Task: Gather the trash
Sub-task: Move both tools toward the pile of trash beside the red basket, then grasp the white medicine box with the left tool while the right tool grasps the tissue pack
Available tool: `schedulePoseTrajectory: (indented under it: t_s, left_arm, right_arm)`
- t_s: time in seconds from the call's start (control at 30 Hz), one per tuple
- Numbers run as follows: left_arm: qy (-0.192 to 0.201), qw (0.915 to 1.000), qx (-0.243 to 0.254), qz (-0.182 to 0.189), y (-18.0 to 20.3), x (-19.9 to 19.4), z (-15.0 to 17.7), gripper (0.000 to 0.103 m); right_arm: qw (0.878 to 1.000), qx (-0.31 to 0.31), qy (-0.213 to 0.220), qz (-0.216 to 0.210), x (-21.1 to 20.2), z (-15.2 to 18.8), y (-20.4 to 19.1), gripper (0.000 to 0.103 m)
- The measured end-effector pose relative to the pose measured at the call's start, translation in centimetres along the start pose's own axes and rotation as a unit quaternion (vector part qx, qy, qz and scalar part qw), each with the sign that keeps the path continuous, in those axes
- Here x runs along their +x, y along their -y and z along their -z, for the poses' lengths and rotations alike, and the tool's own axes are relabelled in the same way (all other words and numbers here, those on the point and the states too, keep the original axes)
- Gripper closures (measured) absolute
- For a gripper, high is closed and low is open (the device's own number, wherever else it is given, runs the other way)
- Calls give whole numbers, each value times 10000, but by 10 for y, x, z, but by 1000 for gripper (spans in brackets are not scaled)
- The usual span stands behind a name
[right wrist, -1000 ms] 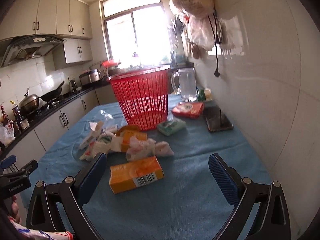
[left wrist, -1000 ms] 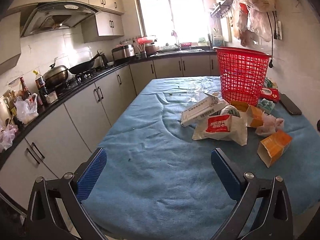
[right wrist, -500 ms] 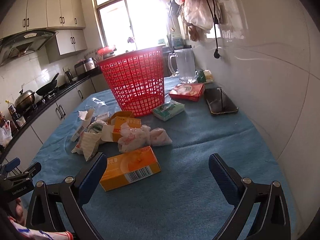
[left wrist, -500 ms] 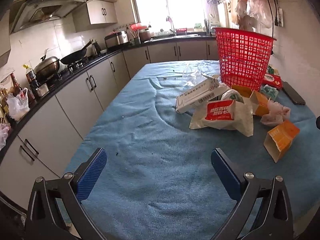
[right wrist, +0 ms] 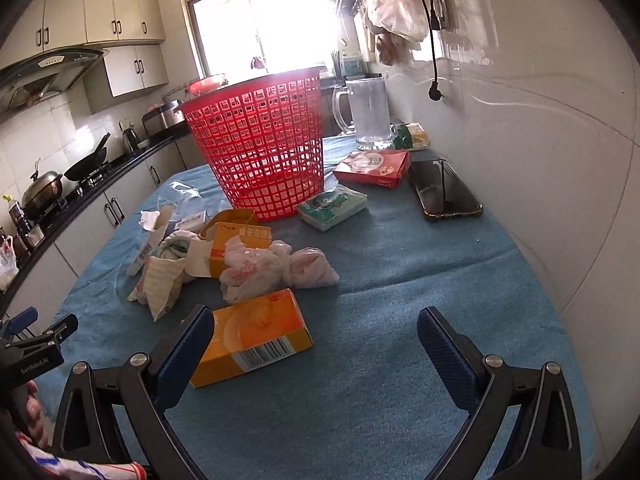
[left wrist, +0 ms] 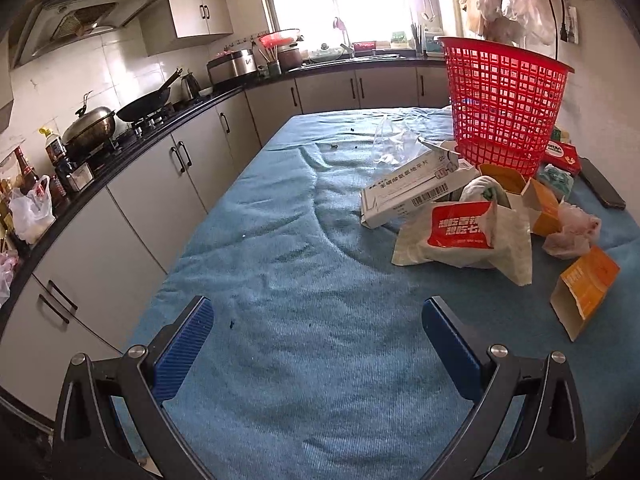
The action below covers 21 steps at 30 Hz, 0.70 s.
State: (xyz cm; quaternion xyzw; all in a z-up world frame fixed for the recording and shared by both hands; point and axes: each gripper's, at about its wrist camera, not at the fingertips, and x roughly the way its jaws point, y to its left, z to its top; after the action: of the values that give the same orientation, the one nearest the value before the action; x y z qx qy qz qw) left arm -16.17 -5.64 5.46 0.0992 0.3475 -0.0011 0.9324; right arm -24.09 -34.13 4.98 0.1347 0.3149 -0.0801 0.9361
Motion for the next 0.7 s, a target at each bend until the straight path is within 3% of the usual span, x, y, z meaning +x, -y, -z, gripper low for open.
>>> schedulePoseTrajectory:
  t_s: [0.23, 0.4, 0.6, 0.7]
  left_arm:
    - [76, 9993, 54, 369, -10, 3, -34, 0]
    - [-64, 9952, -71, 971, -14, 18, -79, 0]
    - [-665, 9793, -480, 1851, -5, 65, -122, 0]
    - [-869, 9737, -571, 2025, 4, 88, -131, 0]
  right_arm:
    - [9997, -1, -232, -43, 14, -6, 6, 0]
    - [9995, -94, -244, -158, 20, -23, 7, 0]
    - [9987, -117, -377, -312, 44, -52, 16, 0]
    - [9980, -165, -549, -266, 63, -66, 23, 0]
